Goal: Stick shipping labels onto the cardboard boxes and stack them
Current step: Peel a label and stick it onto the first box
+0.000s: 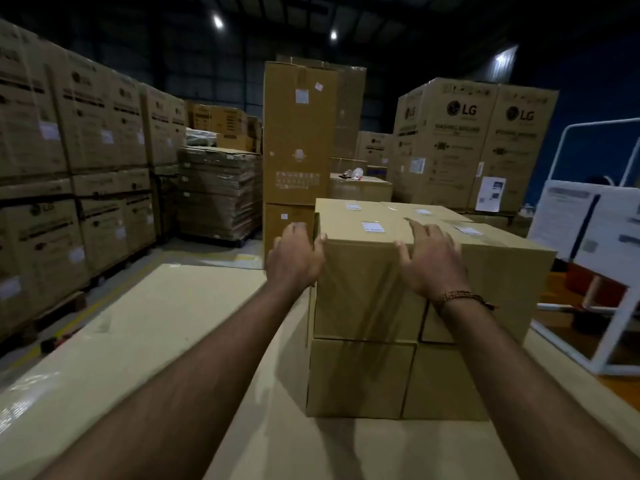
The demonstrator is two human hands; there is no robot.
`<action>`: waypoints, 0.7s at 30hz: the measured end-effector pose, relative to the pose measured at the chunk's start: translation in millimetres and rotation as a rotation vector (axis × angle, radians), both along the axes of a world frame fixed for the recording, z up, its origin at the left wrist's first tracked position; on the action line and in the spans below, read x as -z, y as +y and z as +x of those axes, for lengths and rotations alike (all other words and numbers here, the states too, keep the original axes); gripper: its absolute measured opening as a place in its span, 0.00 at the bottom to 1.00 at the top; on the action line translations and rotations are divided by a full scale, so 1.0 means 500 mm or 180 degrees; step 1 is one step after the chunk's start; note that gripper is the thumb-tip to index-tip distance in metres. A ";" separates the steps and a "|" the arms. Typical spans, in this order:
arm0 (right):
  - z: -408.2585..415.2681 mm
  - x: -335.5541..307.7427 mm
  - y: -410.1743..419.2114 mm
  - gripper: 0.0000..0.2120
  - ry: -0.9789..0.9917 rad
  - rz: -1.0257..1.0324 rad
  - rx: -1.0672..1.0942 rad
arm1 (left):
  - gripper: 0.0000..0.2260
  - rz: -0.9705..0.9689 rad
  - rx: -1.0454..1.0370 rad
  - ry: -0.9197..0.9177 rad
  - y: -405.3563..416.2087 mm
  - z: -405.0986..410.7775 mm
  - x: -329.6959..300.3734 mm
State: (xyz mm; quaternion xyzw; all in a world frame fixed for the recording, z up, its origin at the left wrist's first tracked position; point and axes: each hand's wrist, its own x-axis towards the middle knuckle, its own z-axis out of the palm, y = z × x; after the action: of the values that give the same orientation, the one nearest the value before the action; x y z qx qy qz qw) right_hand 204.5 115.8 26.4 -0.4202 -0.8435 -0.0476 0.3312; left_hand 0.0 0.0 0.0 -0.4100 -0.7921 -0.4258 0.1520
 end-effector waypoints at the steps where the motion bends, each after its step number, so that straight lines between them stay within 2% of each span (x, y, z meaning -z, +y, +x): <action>1: -0.003 -0.003 0.016 0.27 -0.0073 -0.0018 0.0060 | 0.24 0.0038 -0.0001 -0.0125 0.014 -0.005 -0.001; 7: -0.023 -0.007 0.097 0.34 -0.1141 -0.0035 0.0644 | 0.30 0.0083 0.0108 -0.1002 0.096 -0.018 -0.016; 10: -0.023 0.004 0.120 0.37 -0.1377 -0.0119 0.0632 | 0.30 0.0042 0.0172 -0.1362 0.121 -0.013 -0.022; 17: -0.024 0.014 0.146 0.38 -0.1039 -0.0251 0.0467 | 0.23 0.0189 0.0427 -0.2283 0.150 -0.014 -0.005; 21: -0.039 0.019 0.156 0.40 -0.0710 -0.0294 0.0564 | 0.18 0.0289 0.0525 -0.2458 0.154 -0.010 -0.008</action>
State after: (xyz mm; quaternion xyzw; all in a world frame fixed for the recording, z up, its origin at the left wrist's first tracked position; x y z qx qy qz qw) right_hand 185.2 193.7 17.1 -0.4999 -0.8359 -0.0841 0.2103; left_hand -5.0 77.0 3.9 -0.2748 -0.7358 -0.5940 -0.1737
